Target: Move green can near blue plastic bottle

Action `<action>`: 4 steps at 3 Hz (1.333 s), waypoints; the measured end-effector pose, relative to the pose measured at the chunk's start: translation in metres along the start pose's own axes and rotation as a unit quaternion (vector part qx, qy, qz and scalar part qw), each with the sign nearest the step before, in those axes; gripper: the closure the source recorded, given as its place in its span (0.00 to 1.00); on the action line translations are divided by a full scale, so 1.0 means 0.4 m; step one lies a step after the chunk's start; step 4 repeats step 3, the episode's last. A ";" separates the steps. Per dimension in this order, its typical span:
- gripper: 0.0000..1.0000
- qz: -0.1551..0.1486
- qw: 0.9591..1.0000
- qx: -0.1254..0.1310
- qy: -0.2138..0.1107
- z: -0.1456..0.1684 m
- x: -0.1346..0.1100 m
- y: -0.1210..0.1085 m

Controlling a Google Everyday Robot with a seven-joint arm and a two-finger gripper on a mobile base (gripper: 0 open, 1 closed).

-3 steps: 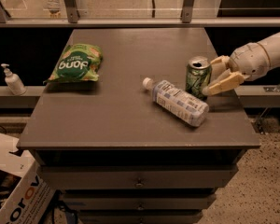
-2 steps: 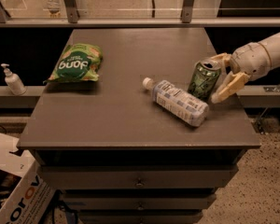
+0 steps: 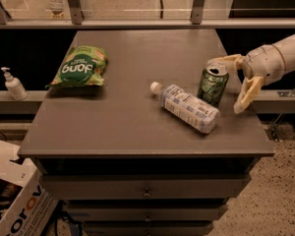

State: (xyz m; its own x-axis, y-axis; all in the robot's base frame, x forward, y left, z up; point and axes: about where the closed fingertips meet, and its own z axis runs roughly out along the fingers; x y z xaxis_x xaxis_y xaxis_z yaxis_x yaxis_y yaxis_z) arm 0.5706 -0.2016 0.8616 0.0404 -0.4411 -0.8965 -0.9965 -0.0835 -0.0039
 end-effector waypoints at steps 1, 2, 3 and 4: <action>0.00 0.004 1.000 0.004 -0.003 -0.017 0.014 0.016; 0.00 0.005 0.999 0.029 -0.014 -0.074 0.026 0.030; 0.00 -0.009 0.997 0.064 -0.035 -0.143 0.011 0.065; 0.00 -0.009 0.997 0.064 -0.035 -0.143 0.011 0.065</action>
Offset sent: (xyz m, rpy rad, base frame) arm -0.0516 -0.0739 0.0113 0.0336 0.0180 0.0046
